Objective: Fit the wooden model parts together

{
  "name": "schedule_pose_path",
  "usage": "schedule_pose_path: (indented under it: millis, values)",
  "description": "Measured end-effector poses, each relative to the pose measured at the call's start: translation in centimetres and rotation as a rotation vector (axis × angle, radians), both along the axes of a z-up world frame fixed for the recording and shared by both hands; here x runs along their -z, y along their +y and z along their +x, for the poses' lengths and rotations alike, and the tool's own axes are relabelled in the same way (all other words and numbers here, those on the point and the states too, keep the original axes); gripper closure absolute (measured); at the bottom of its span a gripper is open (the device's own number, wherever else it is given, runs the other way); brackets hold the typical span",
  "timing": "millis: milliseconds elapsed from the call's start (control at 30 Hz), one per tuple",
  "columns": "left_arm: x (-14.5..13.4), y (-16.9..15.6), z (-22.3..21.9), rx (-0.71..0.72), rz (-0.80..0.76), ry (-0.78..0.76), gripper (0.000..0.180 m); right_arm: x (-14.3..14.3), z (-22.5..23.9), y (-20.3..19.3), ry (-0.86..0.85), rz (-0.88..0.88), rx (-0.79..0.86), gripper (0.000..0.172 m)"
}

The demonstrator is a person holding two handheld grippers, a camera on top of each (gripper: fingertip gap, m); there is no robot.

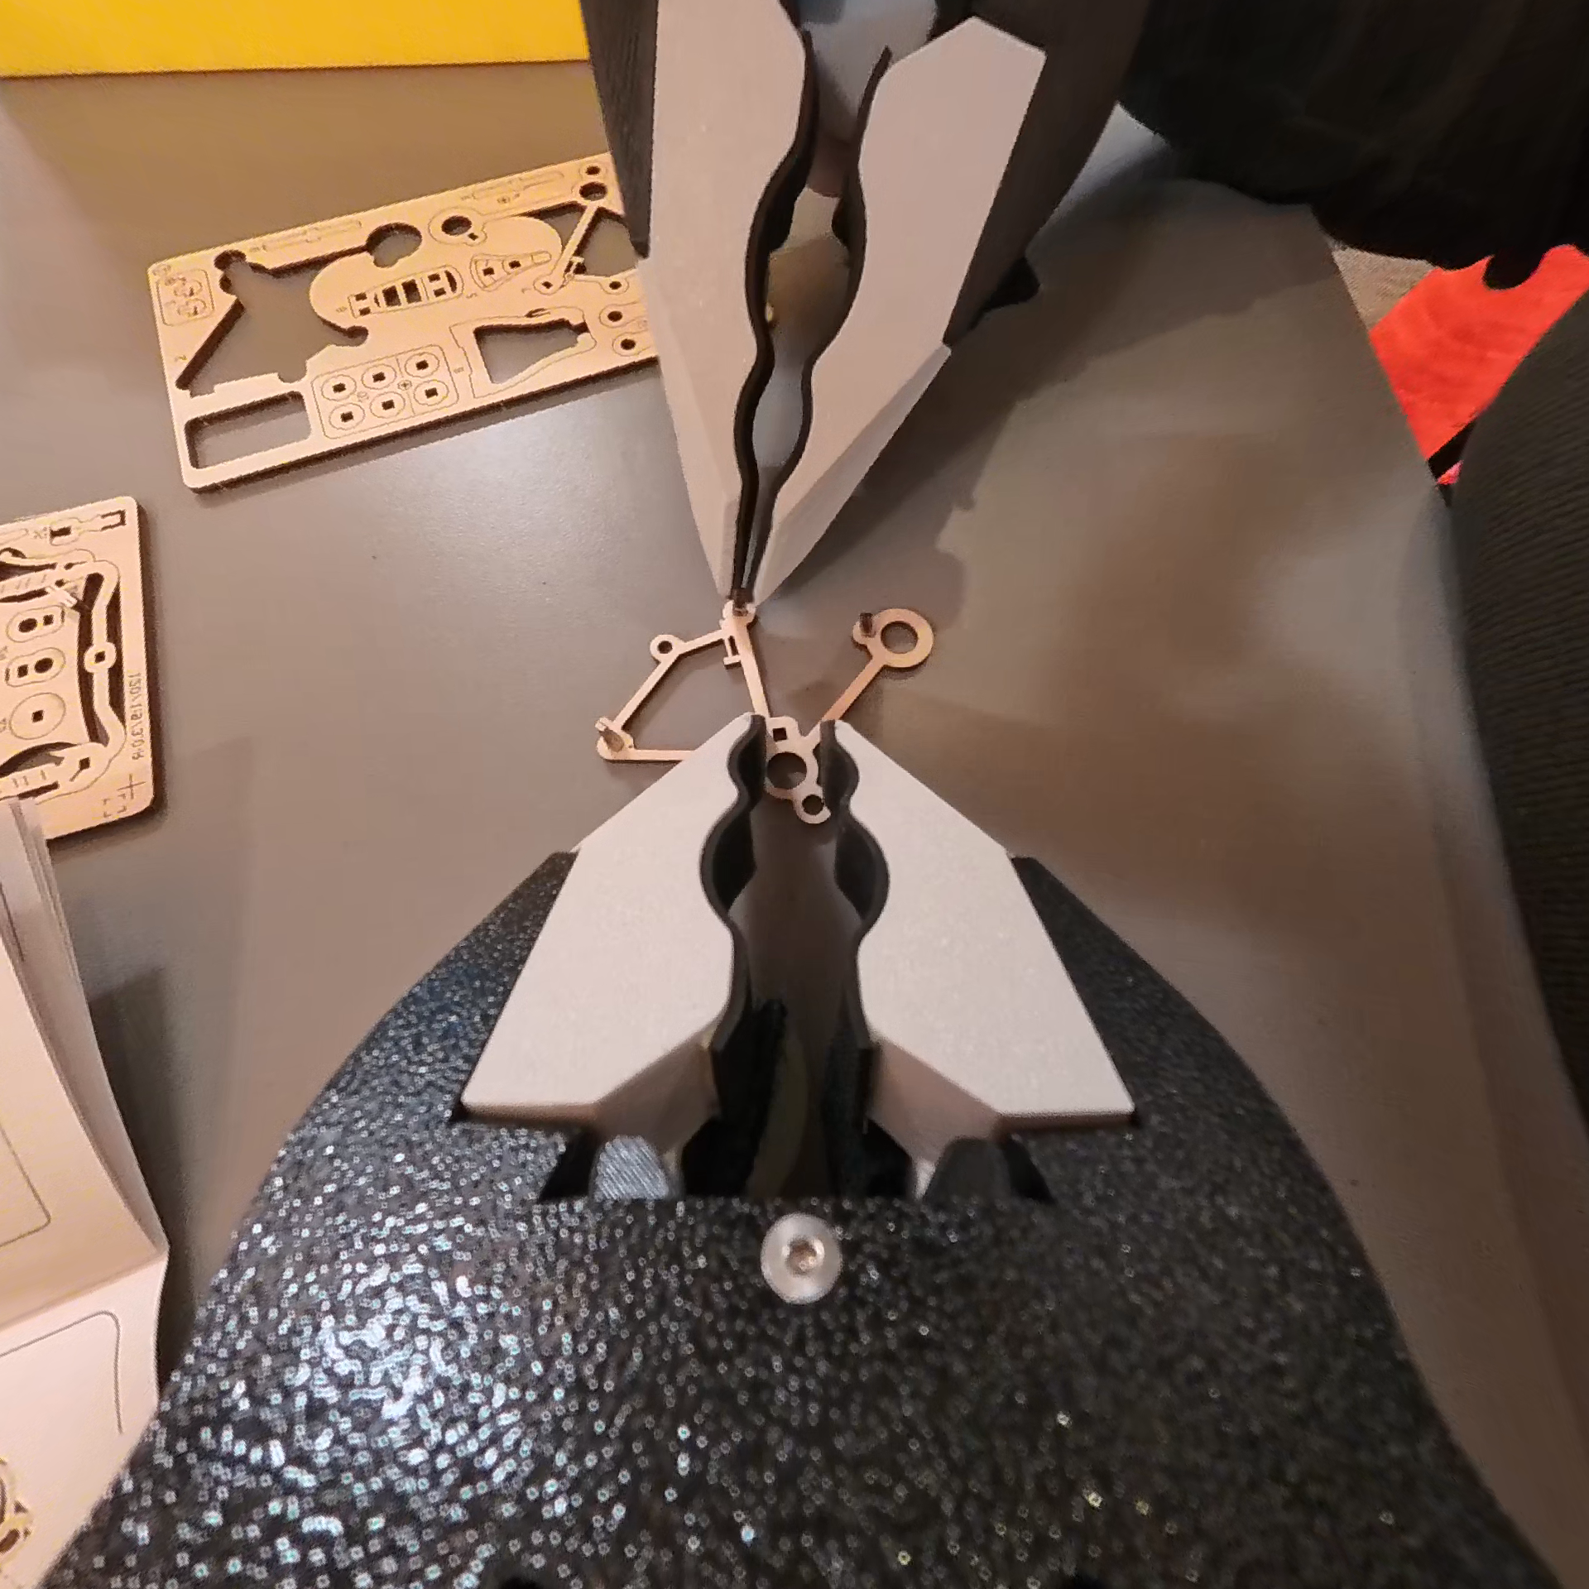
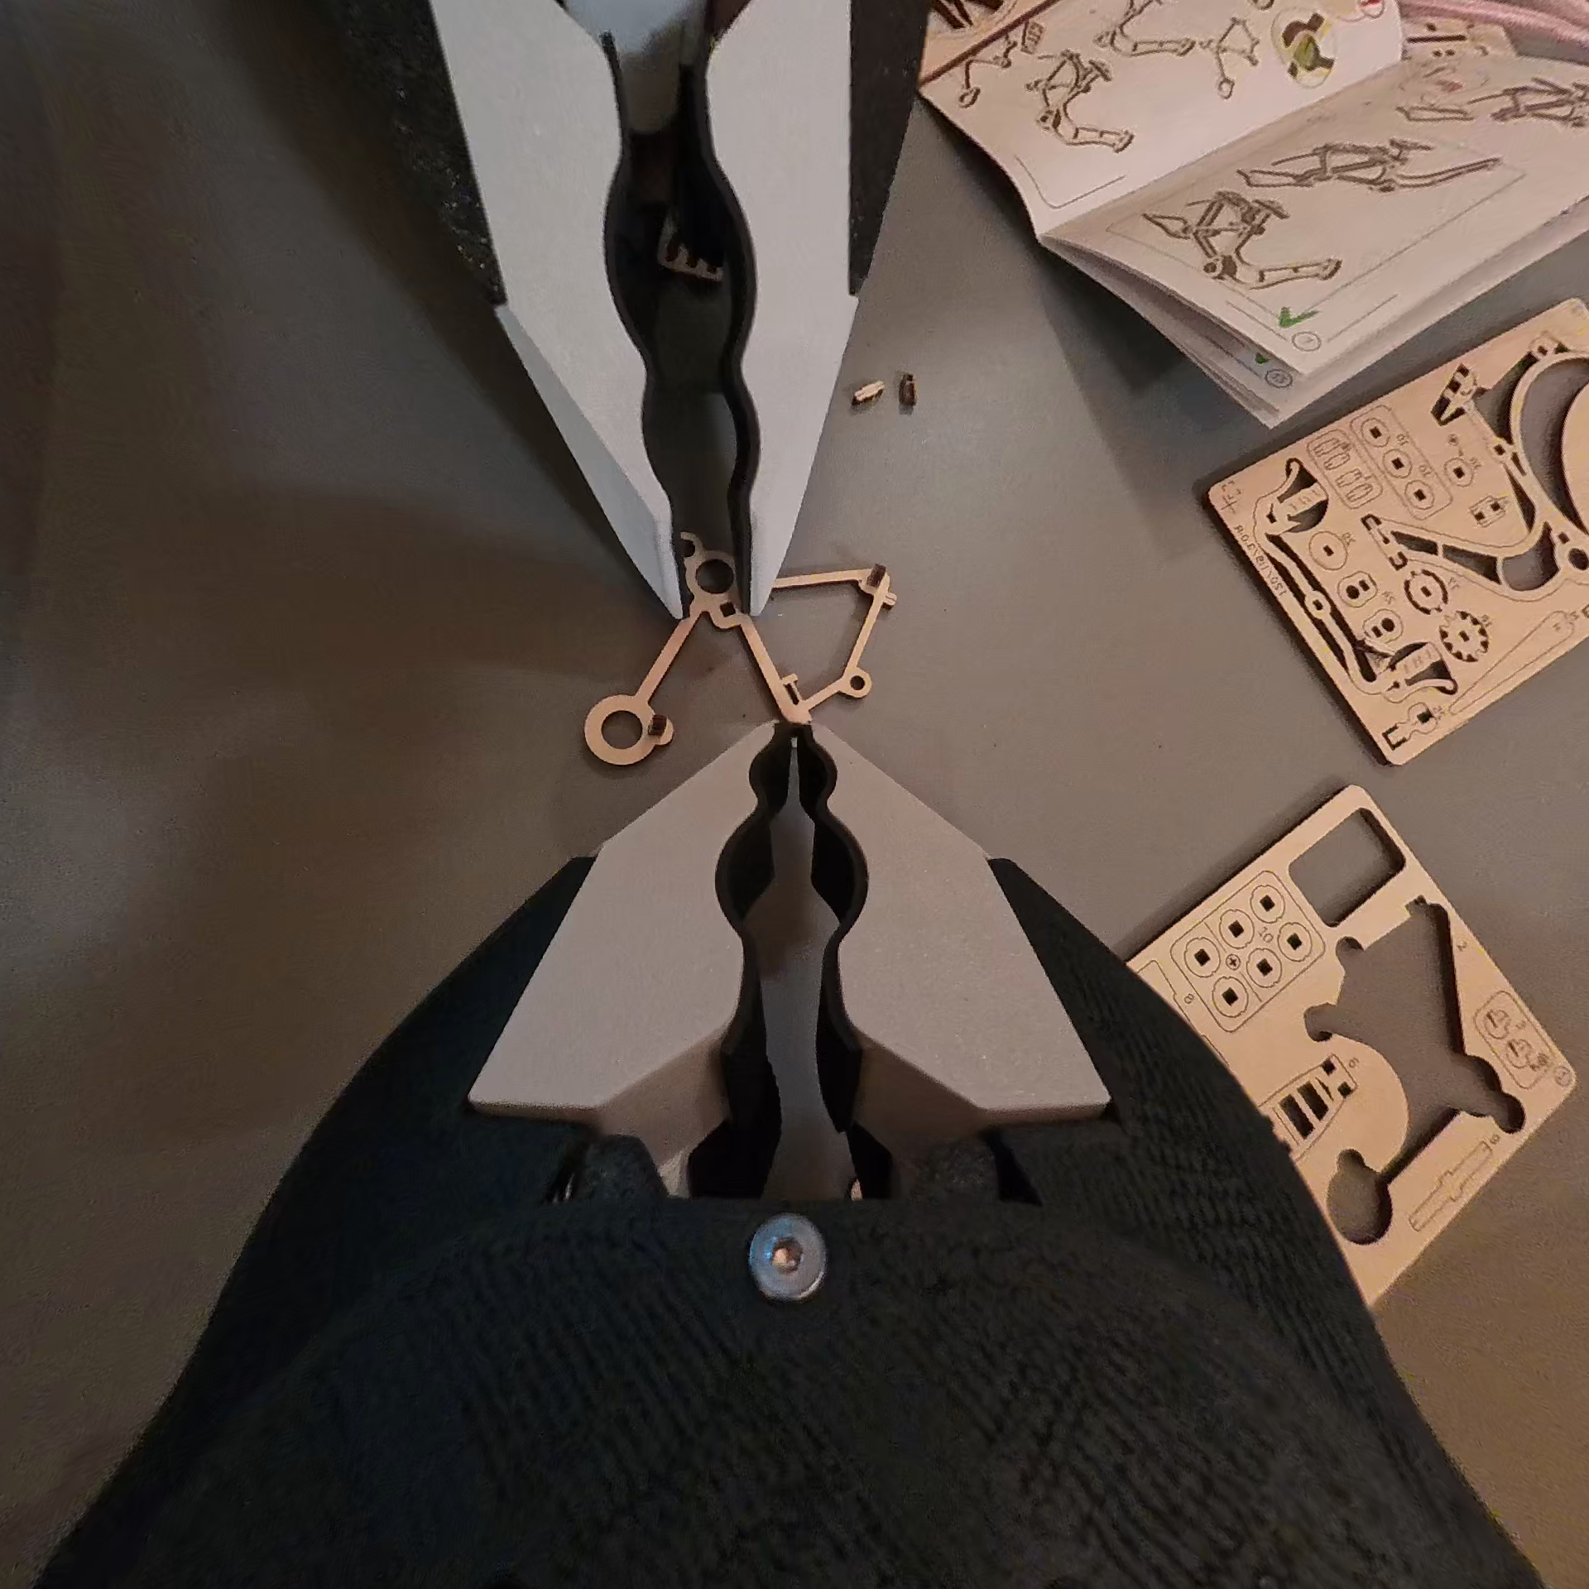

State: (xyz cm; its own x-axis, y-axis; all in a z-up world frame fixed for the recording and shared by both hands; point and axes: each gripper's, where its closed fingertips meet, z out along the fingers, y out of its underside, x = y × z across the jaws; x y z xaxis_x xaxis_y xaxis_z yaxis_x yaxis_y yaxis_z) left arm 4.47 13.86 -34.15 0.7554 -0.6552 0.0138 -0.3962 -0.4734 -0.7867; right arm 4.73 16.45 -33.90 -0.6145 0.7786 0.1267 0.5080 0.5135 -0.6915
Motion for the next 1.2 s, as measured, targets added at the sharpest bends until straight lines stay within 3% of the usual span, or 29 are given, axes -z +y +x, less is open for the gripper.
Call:
schedule_pose_path:
  millis: [433, 500, 633, 900, 967, 1067, 1200]
  values:
    - [0.0, 0.0, 0.1, 0.011, 0.006, 0.002, 0.17, 0.0, 0.0, 0.0, -0.034, 0.04, -0.003, 0.172]
    - [-0.1, -0.3, 0.4, 0.049, 0.027, 0.018, 0.18, 0.0, 0.0, 0.1, -0.034, 0.046, 0.001, 0.172]
    - [-0.2, -0.4, 0.5, 0.067, 0.102, 0.098, 0.18, -0.1, 0.1, 0.0, -0.038, 0.054, -0.006, 0.172]
    - [-0.6, -1.0, 0.9, 0.109, 0.037, -0.017, 0.18, -0.1, 0.1, 0.0, -0.042, 0.046, 0.005, 0.171]
    - [-1.5, -0.8, 0.6, 0.091, 0.062, -0.056, 0.17, -0.1, 0.1, 0.0, -0.04, 0.036, 0.003, 0.171]
    - [-1.7, 0.0, -0.6, 0.042, 0.088, 0.002, 0.161, -0.1, 0.1, 0.0, -0.036, 0.039, -0.007, 0.171]
    - [-1.0, -0.1, -0.5, 0.022, 0.009, -0.04, 0.145, -0.1, 0.4, -0.3, -0.046, 0.022, -0.038, 0.171]
